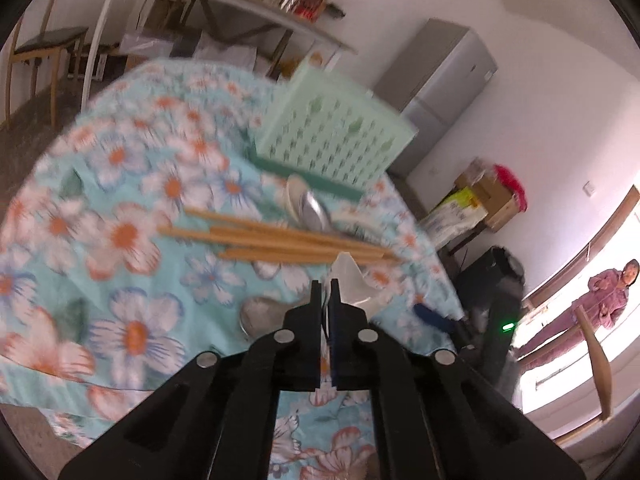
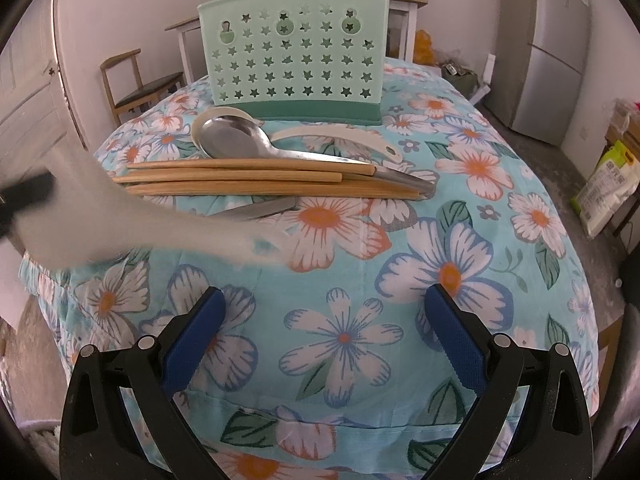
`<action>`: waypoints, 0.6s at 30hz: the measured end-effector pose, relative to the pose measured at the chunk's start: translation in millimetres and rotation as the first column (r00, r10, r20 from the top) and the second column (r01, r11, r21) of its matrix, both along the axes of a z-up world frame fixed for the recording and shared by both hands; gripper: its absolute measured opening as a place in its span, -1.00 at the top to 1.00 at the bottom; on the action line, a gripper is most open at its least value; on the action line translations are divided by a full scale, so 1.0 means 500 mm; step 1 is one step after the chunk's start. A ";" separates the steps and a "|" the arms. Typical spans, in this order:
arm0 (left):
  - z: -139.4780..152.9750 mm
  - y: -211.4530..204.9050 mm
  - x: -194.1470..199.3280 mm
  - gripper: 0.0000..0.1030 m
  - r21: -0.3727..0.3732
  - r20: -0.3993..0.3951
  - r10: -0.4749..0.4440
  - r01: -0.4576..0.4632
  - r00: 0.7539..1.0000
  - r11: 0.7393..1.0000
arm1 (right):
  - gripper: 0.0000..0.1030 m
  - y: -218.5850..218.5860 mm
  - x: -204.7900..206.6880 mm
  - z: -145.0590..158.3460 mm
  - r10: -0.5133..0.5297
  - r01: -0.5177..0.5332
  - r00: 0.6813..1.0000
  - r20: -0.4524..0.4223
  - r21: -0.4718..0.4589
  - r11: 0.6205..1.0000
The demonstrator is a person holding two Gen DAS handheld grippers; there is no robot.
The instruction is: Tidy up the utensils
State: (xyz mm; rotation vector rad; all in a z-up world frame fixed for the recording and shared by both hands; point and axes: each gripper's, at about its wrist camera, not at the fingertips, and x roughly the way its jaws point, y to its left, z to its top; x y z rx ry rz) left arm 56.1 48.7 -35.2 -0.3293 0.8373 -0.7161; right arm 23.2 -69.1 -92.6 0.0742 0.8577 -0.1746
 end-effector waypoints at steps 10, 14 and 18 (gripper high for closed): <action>0.152 0.154 -0.035 0.96 -0.118 0.166 0.146 -0.127 0.975 0.985 | -0.40 0.103 -0.007 0.059 0.247 -0.239 0.968 0.048 -0.129 0.962; 0.172 0.192 -0.041 0.96 -0.135 0.204 0.214 -0.189 0.955 0.973 | -0.23 0.201 0.008 0.064 0.414 -0.391 0.909 0.045 -0.250 0.886; 0.166 0.222 -0.039 0.96 -0.134 0.197 0.255 -0.231 0.947 0.964 | 0.03 0.265 0.036 0.038 0.496 -0.472 0.868 -0.011 -0.327 0.819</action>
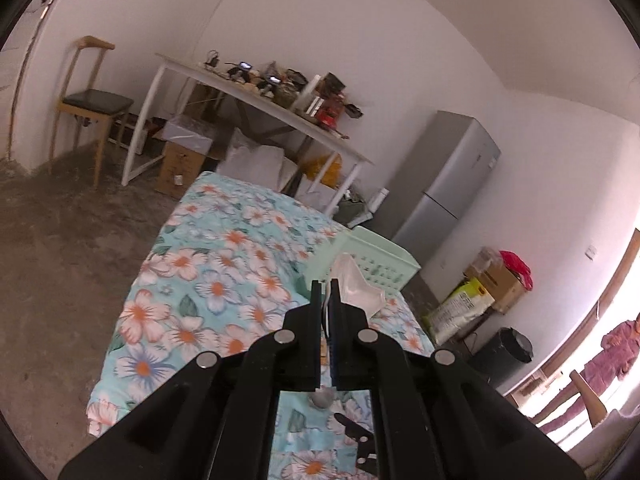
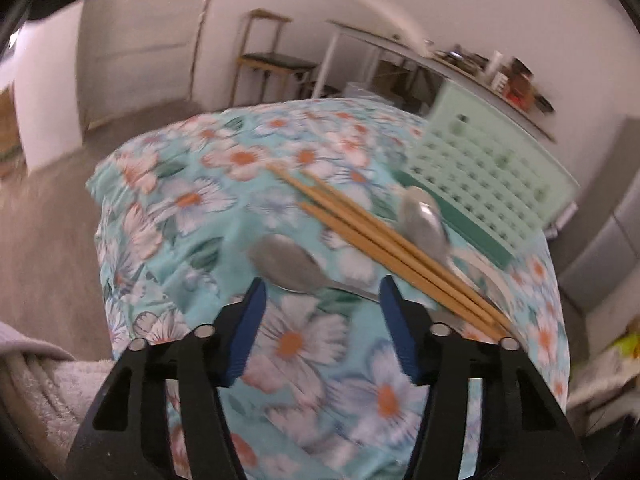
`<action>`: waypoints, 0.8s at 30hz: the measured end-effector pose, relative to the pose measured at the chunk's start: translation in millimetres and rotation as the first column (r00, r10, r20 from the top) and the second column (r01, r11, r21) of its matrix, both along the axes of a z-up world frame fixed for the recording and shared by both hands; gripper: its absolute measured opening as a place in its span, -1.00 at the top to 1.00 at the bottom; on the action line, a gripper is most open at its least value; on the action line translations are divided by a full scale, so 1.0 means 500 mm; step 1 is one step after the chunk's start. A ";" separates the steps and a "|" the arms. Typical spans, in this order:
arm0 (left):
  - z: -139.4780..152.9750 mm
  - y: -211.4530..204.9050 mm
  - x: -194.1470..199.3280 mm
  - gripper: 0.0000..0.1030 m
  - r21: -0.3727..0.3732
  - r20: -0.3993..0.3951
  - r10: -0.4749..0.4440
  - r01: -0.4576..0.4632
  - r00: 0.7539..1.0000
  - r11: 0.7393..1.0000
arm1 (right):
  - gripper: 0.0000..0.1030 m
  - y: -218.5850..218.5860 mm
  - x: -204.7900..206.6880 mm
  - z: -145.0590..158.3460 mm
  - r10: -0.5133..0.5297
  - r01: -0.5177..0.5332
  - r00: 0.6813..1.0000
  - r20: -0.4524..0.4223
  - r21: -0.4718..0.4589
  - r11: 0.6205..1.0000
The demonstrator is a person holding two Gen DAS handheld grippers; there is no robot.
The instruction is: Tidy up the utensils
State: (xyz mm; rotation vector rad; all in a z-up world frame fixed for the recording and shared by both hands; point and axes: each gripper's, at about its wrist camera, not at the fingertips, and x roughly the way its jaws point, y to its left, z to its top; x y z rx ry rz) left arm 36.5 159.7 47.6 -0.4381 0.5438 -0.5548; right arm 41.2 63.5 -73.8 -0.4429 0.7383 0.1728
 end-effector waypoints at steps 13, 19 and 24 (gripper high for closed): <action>-0.029 0.011 0.013 0.96 0.006 -0.028 0.037 -0.036 0.999 0.999 | 0.53 0.073 0.027 -0.044 0.087 -0.085 0.996 -0.001 -0.233 0.969; -0.029 0.015 0.016 0.96 0.015 -0.025 0.044 -0.044 0.999 0.999 | 0.53 0.092 0.030 -0.063 0.082 -0.071 0.996 0.026 -0.293 0.953; -0.018 0.016 0.014 0.96 0.020 -0.001 0.057 -0.057 0.998 0.998 | 0.85 0.095 0.032 -0.060 0.071 -0.062 0.997 0.027 -0.258 0.964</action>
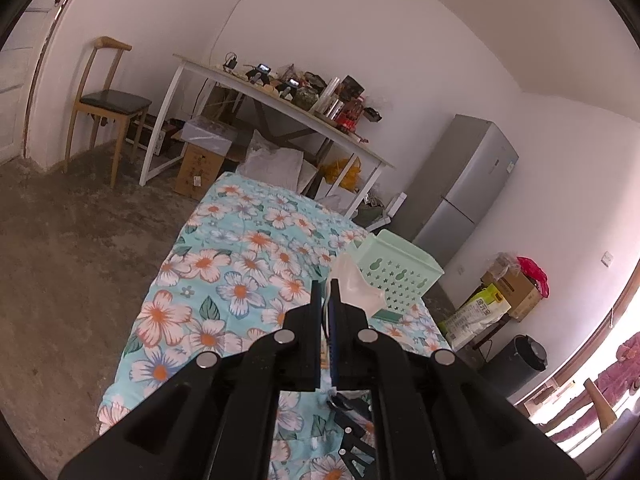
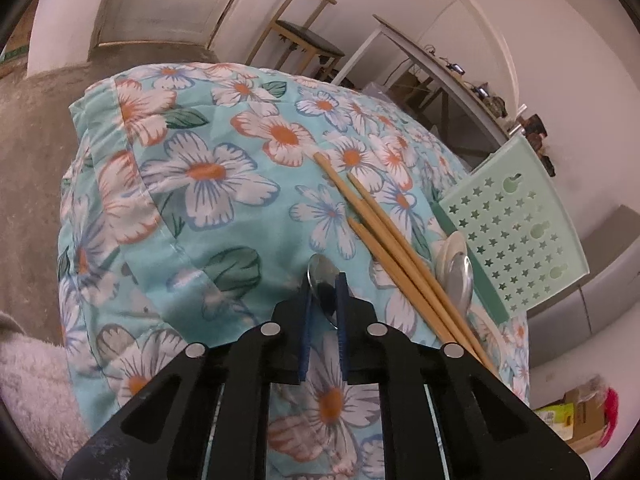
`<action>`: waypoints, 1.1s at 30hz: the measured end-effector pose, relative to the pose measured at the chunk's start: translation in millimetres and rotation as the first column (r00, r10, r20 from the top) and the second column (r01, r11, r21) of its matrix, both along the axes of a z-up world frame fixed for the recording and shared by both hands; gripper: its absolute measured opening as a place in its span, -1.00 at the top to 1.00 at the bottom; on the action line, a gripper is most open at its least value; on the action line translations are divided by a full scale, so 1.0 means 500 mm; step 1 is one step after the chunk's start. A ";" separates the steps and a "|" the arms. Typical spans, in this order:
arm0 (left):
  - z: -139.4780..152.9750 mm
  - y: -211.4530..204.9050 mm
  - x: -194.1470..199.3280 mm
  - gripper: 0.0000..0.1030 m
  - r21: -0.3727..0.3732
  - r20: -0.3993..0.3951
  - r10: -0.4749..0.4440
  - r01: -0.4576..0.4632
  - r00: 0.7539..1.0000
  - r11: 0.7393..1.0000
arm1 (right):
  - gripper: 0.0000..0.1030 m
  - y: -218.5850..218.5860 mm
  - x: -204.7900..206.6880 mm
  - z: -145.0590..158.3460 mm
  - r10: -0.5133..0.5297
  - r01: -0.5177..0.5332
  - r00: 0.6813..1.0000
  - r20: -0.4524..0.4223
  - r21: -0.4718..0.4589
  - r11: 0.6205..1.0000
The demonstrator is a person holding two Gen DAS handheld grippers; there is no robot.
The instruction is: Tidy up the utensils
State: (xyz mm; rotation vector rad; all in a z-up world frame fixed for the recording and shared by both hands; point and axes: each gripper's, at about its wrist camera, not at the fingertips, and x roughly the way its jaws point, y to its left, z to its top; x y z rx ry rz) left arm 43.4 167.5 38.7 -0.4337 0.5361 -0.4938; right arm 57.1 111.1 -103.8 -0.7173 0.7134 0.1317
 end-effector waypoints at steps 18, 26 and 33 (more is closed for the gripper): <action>0.180 -0.183 0.148 0.96 0.274 0.219 -0.188 0.125 0.957 0.954 | 0.99 -0.360 -0.027 0.309 -0.201 0.144 0.980 -0.018 0.757 0.637; 0.220 -0.314 0.293 0.96 0.571 0.046 -0.261 0.189 0.964 0.799 | 0.99 -0.457 -0.045 0.385 -0.243 0.064 0.967 0.078 0.847 0.528; 0.190 -0.407 0.407 0.95 0.665 -0.190 -0.258 0.318 0.947 0.676 | 0.99 -0.501 -0.037 0.408 -0.247 0.012 0.961 0.123 0.875 0.484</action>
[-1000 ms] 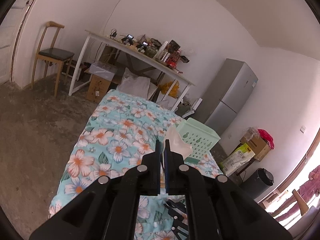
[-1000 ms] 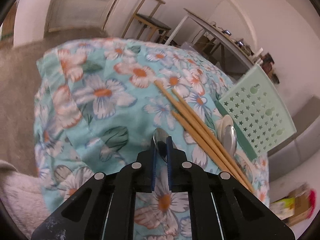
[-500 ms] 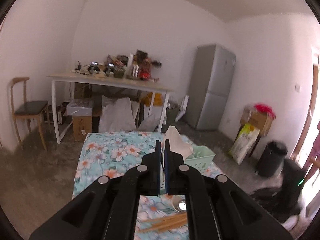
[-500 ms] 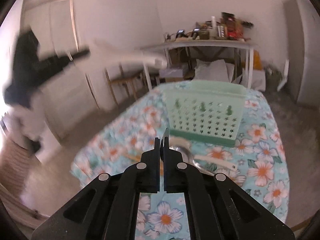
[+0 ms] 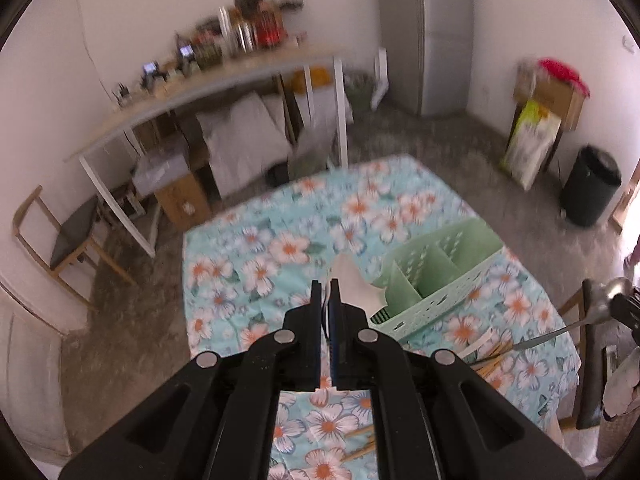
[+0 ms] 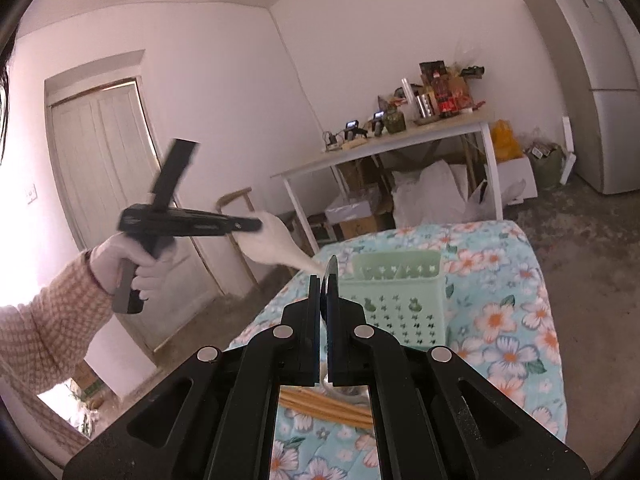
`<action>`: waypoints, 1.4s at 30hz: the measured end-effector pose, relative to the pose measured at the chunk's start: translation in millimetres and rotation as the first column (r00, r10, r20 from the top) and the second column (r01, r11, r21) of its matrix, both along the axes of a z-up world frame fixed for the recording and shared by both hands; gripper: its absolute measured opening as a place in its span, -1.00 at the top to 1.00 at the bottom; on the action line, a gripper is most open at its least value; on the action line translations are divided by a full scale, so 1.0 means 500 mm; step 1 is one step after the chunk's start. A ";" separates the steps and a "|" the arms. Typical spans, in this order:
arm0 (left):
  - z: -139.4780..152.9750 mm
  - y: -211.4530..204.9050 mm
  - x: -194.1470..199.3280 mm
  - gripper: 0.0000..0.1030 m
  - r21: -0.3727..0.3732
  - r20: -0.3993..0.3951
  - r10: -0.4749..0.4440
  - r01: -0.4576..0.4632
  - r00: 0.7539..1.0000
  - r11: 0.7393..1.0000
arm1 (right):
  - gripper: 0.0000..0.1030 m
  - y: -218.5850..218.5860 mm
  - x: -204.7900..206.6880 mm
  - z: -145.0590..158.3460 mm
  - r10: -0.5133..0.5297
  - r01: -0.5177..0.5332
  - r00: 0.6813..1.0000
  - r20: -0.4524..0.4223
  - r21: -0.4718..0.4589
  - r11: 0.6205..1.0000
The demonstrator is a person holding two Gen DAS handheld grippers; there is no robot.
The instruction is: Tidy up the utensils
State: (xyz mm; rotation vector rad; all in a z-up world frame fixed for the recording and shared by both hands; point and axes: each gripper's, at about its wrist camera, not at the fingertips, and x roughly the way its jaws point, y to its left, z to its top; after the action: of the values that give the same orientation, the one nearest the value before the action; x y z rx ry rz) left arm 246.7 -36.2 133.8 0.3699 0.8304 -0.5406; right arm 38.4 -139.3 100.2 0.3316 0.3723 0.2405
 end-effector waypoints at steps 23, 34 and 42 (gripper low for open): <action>-0.063 0.071 0.015 0.26 -0.481 -0.103 0.098 -0.136 0.990 0.866 | 0.99 -0.080 0.071 0.104 0.021 -0.028 0.994 0.112 0.059 0.998; -0.215 0.136 -0.138 0.13 -0.469 -0.062 0.170 -0.179 0.983 0.865 | 0.99 -0.069 0.216 0.082 0.036 -0.032 0.998 0.056 -0.063 0.997; -0.291 0.127 -0.211 0.05 -0.441 -0.054 0.150 -0.158 0.987 0.884 | 0.89 -0.039 0.300 -0.031 0.023 -0.045 0.995 -0.099 -0.224 0.973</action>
State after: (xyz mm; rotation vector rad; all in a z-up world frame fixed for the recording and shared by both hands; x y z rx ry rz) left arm 141.3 27.2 -11.5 -0.1228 0.7205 -0.5670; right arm 188.3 -159.1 84.6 0.1121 0.4959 0.2140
